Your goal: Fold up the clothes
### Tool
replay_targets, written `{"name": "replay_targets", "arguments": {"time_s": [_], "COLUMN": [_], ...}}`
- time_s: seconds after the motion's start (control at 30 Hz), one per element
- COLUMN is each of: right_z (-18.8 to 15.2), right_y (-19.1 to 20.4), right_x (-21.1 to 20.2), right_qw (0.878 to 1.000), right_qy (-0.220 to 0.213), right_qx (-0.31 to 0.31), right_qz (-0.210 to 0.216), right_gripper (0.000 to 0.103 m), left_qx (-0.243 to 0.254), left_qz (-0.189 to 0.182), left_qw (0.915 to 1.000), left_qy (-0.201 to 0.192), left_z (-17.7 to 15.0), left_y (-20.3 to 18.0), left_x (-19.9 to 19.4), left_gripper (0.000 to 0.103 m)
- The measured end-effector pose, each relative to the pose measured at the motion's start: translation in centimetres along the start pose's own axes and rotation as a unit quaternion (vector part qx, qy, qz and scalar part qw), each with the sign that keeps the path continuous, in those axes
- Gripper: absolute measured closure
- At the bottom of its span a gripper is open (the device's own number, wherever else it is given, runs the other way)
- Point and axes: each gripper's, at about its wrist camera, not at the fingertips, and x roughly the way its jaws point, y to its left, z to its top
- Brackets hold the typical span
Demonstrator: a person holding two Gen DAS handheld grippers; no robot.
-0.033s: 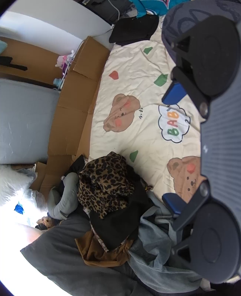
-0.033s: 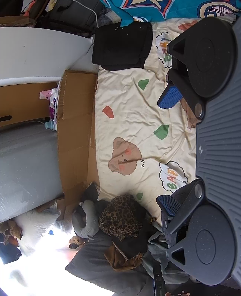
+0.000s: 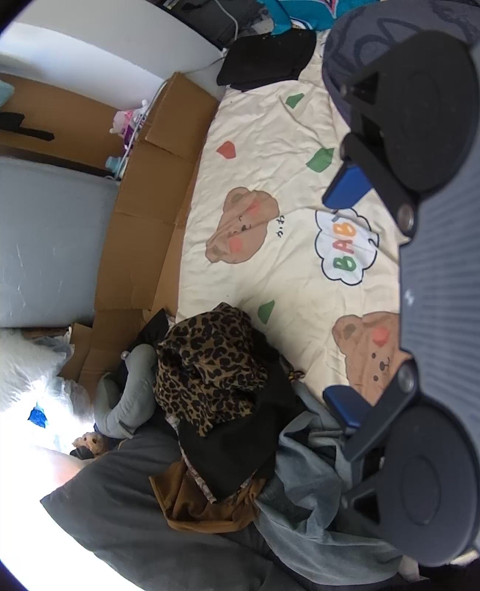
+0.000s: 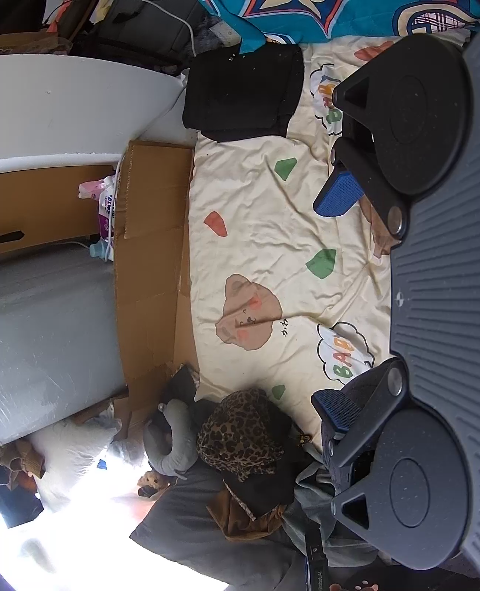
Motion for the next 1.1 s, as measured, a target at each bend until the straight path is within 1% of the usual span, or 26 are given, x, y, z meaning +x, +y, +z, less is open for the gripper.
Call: {"name": "replay_targets", "arguments": {"time_s": [0.1, 0.2, 0.23, 0.33, 0.67, 0.87, 1.1], "right_z": [0.0, -0.5, -0.3, 0.1, 0.1, 0.1, 0.1], "right_y": [0.1, -0.3, -0.5, -0.1, 0.0, 0.0, -0.3], "right_x": [0.0, -0.3, -0.4, -0.2, -0.4, -0.6, -0.8], "right_qw": [1.000, 1.000, 1.000, 1.000, 1.000, 1.000, 1.000], "right_qy": [-0.002, -0.015, -0.012, -0.002, -0.006, -0.011, -0.018], "right_qx": [0.000, 0.005, 0.008, 0.006, 0.004, 0.005, 0.009], "right_qz": [0.002, 0.010, 0.014, 0.003, -0.006, -0.009, -0.013], "right_gripper": [0.000, 0.000, 0.000, 0.000, 0.000, 0.000, 0.000], "left_qx": [0.005, 0.005, 0.005, 0.004, -0.002, -0.005, -0.007], "left_qz": [0.003, 0.001, -0.001, -0.006, -0.001, 0.002, -0.002], "left_qw": [1.0000, 1.0000, 1.0000, 1.0000, 1.0000, 1.0000, 0.9998], "left_qy": [0.001, 0.000, 0.000, 0.003, 0.003, -0.007, -0.018], "left_z": [0.2, 0.2, 0.0, 0.0, 0.2, 0.4, 0.6], "left_y": [-0.3, -0.2, -0.1, 0.0, -0.1, 0.3, 0.6], "left_x": [-0.2, 0.0, -0.1, -0.4, -0.9, -1.4, -1.9], "left_gripper": [0.001, 0.001, 0.001, 0.001, 0.001, 0.001, 0.001]}}
